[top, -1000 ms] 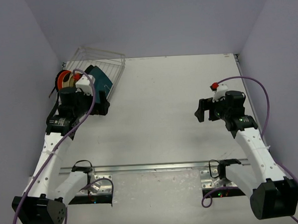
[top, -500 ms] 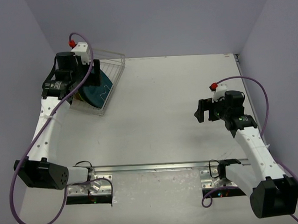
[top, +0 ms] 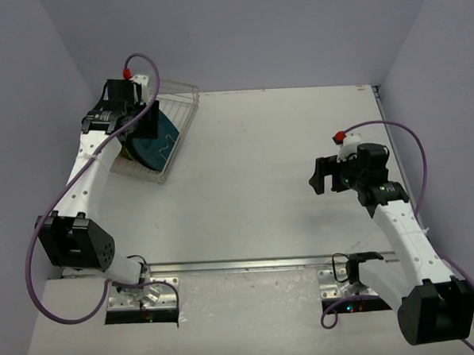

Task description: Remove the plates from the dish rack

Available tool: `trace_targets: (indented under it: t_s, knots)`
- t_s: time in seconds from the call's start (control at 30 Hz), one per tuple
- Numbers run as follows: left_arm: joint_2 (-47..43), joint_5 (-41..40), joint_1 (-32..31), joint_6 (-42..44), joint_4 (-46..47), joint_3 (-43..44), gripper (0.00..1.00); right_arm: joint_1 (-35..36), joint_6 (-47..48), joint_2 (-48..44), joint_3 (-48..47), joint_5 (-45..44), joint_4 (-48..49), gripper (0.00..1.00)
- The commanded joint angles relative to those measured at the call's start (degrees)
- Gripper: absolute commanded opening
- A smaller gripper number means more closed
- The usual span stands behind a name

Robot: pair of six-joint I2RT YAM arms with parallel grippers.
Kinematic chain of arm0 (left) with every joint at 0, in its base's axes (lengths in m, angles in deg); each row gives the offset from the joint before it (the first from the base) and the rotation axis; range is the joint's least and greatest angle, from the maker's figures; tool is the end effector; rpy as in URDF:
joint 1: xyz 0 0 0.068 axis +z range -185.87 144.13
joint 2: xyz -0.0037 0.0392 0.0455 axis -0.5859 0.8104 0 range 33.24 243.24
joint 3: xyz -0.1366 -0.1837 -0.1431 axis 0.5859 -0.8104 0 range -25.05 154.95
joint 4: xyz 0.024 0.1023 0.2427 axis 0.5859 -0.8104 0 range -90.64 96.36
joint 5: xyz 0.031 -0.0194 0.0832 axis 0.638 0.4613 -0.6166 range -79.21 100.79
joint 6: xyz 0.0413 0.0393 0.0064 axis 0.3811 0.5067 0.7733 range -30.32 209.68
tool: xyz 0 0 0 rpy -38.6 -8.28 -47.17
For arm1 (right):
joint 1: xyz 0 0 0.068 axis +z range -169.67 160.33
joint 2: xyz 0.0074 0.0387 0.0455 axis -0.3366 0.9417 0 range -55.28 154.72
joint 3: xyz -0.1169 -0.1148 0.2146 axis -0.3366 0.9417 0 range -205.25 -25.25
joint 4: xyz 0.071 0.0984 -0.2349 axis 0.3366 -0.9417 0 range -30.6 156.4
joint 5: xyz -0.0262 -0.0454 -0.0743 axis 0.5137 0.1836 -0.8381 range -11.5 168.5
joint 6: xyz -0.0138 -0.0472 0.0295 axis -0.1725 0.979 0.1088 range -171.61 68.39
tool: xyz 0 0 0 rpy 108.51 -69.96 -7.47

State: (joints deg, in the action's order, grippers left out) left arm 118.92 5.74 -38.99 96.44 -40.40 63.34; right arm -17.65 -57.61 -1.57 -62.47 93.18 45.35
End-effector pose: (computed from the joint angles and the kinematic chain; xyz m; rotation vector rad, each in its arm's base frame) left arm 0.3273 -0.0142 0.3659 0.1580 2.3345 0.1346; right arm 0.2098 0.0177 0.2420 -0.0637 2.2242 0.3619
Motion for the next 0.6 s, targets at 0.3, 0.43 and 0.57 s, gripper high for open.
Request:
trace_targets:
  t_s: [0.3, 0.43, 0.57]
  knots:
    - [4.55, -2.15, 3.12, 2.95, 4.14, 2.38, 0.65, 0.18, 0.46, -0.21, -2.45, 1.23, 1.36, 0.99]
    - [6.01, -0.12, 5.04, 4.15, 4.94, 2.67, 0.65, 0.18, 0.38, -0.36, -2.52, 1.13, 1.19, 0.99]
    - [7.54, 0.83, 5.05, 4.67, 5.7, 2.76, 0.63, 0.18, 0.46, -0.36, -2.52, 0.97, 1.19, 0.99]
